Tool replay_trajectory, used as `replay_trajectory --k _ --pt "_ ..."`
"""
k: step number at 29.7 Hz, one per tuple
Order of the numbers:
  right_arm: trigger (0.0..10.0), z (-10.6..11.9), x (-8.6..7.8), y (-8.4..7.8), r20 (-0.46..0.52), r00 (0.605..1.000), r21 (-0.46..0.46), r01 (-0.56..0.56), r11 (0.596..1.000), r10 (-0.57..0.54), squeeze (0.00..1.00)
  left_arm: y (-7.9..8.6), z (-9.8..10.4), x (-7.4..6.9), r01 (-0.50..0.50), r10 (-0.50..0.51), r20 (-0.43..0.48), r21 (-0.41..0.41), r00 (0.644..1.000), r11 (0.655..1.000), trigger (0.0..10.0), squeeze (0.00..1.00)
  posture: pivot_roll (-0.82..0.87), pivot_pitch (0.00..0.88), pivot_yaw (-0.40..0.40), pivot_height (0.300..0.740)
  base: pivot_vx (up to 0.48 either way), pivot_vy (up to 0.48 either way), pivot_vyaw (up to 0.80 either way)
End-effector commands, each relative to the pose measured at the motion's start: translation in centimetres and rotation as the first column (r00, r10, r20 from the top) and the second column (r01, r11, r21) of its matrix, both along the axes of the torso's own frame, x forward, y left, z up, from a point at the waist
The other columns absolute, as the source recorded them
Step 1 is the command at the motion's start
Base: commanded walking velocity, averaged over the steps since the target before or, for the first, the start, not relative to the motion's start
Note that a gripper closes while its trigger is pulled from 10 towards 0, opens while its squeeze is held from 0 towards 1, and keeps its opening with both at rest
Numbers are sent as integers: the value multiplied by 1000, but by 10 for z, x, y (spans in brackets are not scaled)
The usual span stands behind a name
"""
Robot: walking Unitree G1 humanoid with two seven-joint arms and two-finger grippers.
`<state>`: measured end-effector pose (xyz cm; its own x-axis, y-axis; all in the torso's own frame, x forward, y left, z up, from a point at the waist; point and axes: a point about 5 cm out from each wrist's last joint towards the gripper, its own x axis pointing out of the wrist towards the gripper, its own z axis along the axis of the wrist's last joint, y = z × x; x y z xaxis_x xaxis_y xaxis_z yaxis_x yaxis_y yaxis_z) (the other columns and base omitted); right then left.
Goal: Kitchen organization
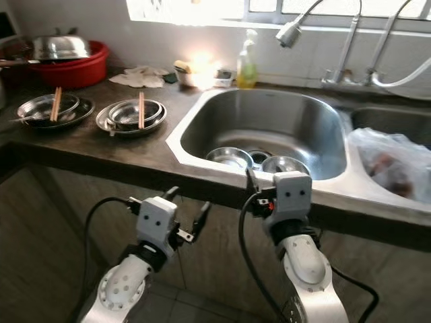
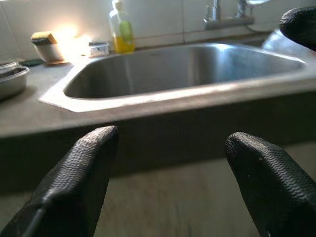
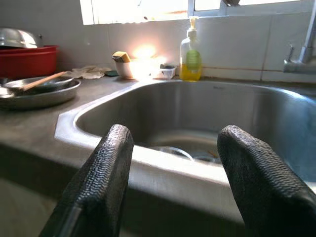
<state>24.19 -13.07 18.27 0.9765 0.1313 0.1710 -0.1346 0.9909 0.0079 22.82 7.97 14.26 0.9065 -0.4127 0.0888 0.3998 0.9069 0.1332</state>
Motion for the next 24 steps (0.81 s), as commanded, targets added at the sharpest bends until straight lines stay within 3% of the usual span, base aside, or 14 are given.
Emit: replay_trajectory --k 1,13,24 --pt "10000 -2 0 -3 -7 1000 -5 13 1000 -13 0 -4 0 -2 13 -13 -1 -6 1000 1000 10000 0 38 47 -11 740 -356 0 0" --pt "10000 -3 0 -3 -13 1000 -9 17 1000 -17 0 -5 -1 -2 17 -17 -6 -5 1000 1000 10000 0 36 48 -11 740 -288 0 0" --pt "10000 -8 1 -3 -33 999 -38 24 999 -25 0 -3 -1 -2 -5 5 -11 -7 1000 1000 10000 0 42 42 -17 740 0 0 0"
